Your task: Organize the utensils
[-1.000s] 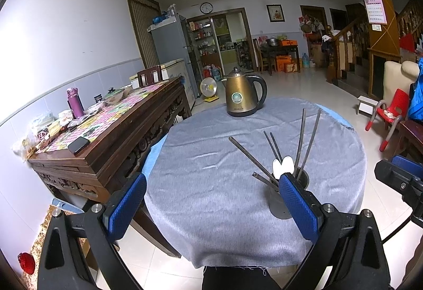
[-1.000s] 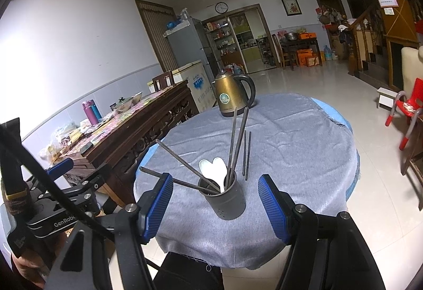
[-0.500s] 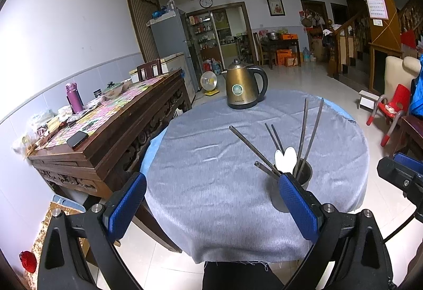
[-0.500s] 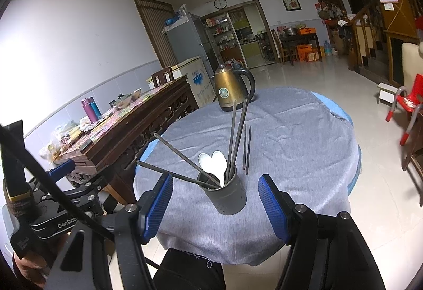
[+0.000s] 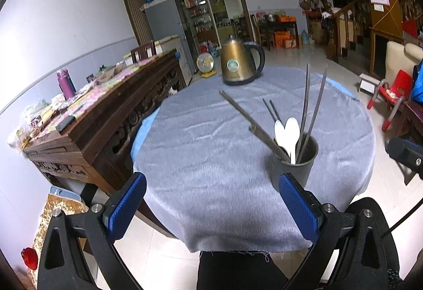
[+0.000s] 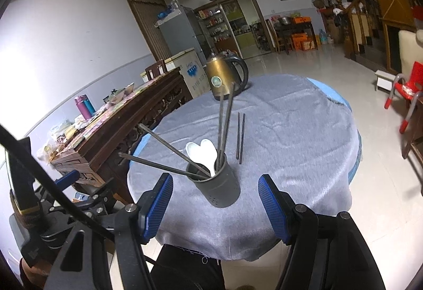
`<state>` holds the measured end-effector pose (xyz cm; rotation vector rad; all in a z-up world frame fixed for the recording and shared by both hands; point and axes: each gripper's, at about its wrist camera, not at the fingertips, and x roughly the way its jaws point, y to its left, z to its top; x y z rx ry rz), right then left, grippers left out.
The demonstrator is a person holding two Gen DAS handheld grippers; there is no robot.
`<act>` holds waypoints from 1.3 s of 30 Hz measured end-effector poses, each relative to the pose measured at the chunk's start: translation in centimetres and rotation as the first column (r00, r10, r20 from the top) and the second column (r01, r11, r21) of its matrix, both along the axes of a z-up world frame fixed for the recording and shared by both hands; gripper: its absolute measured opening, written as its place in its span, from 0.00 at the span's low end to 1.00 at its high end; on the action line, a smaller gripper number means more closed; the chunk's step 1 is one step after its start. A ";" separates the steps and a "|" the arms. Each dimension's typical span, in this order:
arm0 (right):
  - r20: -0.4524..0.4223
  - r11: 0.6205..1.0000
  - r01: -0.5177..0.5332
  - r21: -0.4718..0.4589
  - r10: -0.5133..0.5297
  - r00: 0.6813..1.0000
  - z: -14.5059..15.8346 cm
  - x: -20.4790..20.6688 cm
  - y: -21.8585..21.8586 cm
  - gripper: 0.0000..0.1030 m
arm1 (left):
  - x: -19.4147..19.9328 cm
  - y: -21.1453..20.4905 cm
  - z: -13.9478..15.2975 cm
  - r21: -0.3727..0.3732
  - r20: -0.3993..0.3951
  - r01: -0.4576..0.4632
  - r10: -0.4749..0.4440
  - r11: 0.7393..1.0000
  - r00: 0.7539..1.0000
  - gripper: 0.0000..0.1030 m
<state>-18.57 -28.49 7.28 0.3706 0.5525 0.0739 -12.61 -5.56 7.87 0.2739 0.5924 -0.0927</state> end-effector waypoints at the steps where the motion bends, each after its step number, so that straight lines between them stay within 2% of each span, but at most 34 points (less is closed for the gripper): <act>1: -0.010 1.000 0.003 0.004 -0.003 1.000 -0.3 0.2 -0.2 0.69 | 0.2 -0.1 -0.3 0.001 -0.010 0.001 -0.001 1.000 1.000 0.97; 9: -0.087 0.998 0.030 0.060 -0.025 0.996 -2.4 2.2 -1.5 0.69 | 1.7 0.0 -1.8 0.008 -0.060 -0.007 0.007 1.000 0.998 0.97; 23: -0.140 0.999 0.033 0.035 -0.028 0.990 -3.1 4.7 -0.9 0.69 | 4.6 1.3 -3.1 -0.028 -0.116 -0.036 0.033 0.999 0.993 0.97; 33: -0.193 0.999 0.047 0.024 -0.041 0.980 -4.4 8.3 -1.6 0.69 | 8.6 2.9 -5.2 -0.033 -0.201 -0.085 0.077 0.996 0.977 0.97; 39: -0.234 0.994 0.106 0.029 -0.096 0.967 -5.9 11.5 -4.6 0.68 | 12.9 5.3 -7.4 -0.007 -0.251 -0.136 0.129 0.991 0.959 0.97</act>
